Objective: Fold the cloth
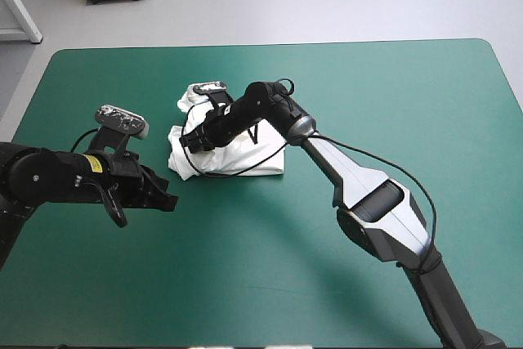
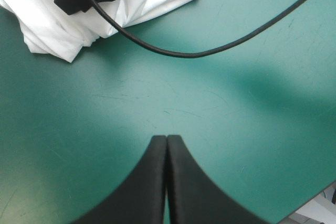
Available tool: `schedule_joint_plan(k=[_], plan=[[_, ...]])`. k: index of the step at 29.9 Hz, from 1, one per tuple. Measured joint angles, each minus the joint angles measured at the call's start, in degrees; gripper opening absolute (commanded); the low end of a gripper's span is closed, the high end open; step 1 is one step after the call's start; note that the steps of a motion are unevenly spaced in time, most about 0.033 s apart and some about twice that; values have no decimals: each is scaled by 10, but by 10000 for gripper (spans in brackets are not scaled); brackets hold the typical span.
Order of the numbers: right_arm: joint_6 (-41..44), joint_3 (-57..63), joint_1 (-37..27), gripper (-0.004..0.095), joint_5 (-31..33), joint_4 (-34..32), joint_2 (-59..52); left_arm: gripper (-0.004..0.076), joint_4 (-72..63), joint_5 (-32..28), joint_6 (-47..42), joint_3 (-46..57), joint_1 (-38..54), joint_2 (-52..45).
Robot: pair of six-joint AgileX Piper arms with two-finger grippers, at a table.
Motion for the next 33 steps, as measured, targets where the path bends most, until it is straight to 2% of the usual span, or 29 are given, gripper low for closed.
schedule_joint_plan(k=[1, 3, 9, 17, 27, 33], plan=[[0, -3, 0, 475, -1, 7, 0, -9, 0, 0, 0, 0, 0, 0], [0, -9, 0, 522, -1, 16, 0, -9, -1, 0, 0, 0, 0, 0], [6, -58, 0, 505, 31, 6, 0, -9, -2, 0, 0, 0, 0, 0], [57, -150, 0, 505, 110, -100, -1, -9, -2, 0, 0, 0, 0, 0], [107, -145, -19, 505, 127, -148, -17, -9, -21, 0, 0, 0, 0, 0], [109, -67, -50, 489, 127, -198, -80, -9, -28, 0, 0, 0, 0, 0]])
